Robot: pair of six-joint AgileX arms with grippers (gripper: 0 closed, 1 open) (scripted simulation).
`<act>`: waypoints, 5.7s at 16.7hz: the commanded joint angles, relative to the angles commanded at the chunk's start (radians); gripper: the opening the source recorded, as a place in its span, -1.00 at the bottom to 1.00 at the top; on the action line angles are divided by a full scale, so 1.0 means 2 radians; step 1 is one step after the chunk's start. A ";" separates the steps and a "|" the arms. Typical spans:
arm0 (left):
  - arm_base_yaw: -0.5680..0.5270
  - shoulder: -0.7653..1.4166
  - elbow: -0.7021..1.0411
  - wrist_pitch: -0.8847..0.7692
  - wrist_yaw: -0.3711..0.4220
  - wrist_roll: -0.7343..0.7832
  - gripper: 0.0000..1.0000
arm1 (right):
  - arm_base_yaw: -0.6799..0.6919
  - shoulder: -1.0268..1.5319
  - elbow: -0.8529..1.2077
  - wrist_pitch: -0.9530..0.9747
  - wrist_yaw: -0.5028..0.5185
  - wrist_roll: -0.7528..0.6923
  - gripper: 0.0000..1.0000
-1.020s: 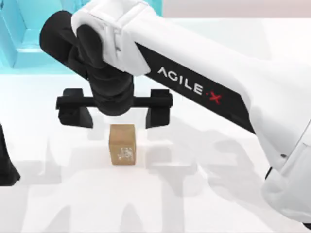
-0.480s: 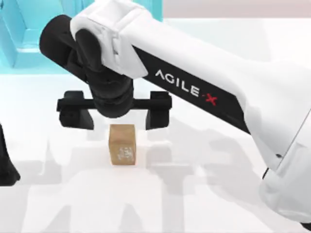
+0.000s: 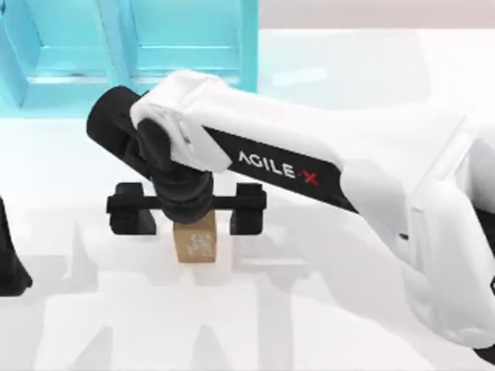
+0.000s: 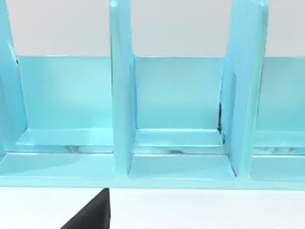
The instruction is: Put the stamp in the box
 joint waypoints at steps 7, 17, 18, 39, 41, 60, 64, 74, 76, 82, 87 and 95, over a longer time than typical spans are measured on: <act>0.000 0.000 0.000 0.000 0.000 0.000 1.00 | -0.001 0.002 -0.015 0.015 0.000 -0.001 0.85; 0.000 0.000 0.000 0.000 0.000 0.000 1.00 | -0.001 0.002 -0.015 0.015 0.000 -0.001 -0.66; 0.000 0.000 0.000 0.000 0.000 0.000 1.00 | -0.001 0.002 -0.015 0.015 0.000 -0.001 -0.81; 0.000 0.000 0.000 0.000 0.000 0.000 1.00 | 0.003 0.068 0.252 -0.181 0.004 0.000 -1.00; 0.000 0.000 0.000 0.000 0.000 0.000 1.00 | 0.001 0.079 0.306 -0.225 0.002 0.000 -1.00; 0.000 0.000 0.000 0.000 0.000 0.000 1.00 | -0.254 -0.108 0.109 -0.164 0.016 -0.270 -1.00; 0.000 0.000 0.000 0.000 0.000 0.000 1.00 | -0.417 -0.217 -0.064 -0.116 0.000 -0.448 -1.00; 0.000 0.000 0.000 0.000 0.000 0.000 1.00 | -0.696 -0.420 -0.369 -0.026 -0.118 -0.699 -1.00; 0.000 0.000 0.000 0.000 0.000 0.000 1.00 | -0.707 -0.429 -0.381 -0.022 -0.129 -0.704 -1.00; 0.000 0.000 0.000 0.000 0.000 0.000 1.00 | -0.705 -0.426 -0.388 -0.015 -0.128 -0.701 -1.00; 0.000 0.000 0.000 0.000 0.000 0.000 1.00 | -0.700 -0.413 -0.437 0.052 -0.127 -0.698 -1.00; 0.000 0.000 0.000 0.000 0.000 0.000 1.00 | -0.698 -0.401 -0.477 0.104 -0.127 -0.695 -1.00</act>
